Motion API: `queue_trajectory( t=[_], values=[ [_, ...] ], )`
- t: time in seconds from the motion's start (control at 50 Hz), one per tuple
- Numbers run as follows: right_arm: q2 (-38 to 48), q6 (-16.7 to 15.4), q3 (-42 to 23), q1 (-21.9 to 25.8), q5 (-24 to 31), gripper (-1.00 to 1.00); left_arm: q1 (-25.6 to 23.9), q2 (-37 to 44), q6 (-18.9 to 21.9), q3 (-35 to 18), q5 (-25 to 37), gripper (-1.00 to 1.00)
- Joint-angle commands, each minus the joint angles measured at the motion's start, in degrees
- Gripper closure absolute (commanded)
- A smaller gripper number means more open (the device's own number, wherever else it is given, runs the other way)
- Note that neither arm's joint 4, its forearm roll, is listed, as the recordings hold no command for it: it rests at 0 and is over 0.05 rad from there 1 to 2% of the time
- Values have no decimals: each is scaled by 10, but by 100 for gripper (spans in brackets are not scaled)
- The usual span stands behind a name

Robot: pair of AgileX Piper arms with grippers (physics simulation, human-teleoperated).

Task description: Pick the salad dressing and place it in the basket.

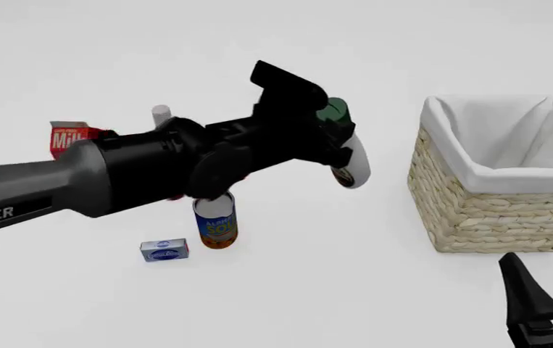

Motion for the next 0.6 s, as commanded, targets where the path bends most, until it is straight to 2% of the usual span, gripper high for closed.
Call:
queue_trajectory(
  t=[0.02,0.6],
  values=[
    [0,-2,0,-3,-2,-100,9,31,10,-31,-1,100],
    [0,-4,0,-4,-6,-100,-1,23,11,-17,-12,100]
  ],
)
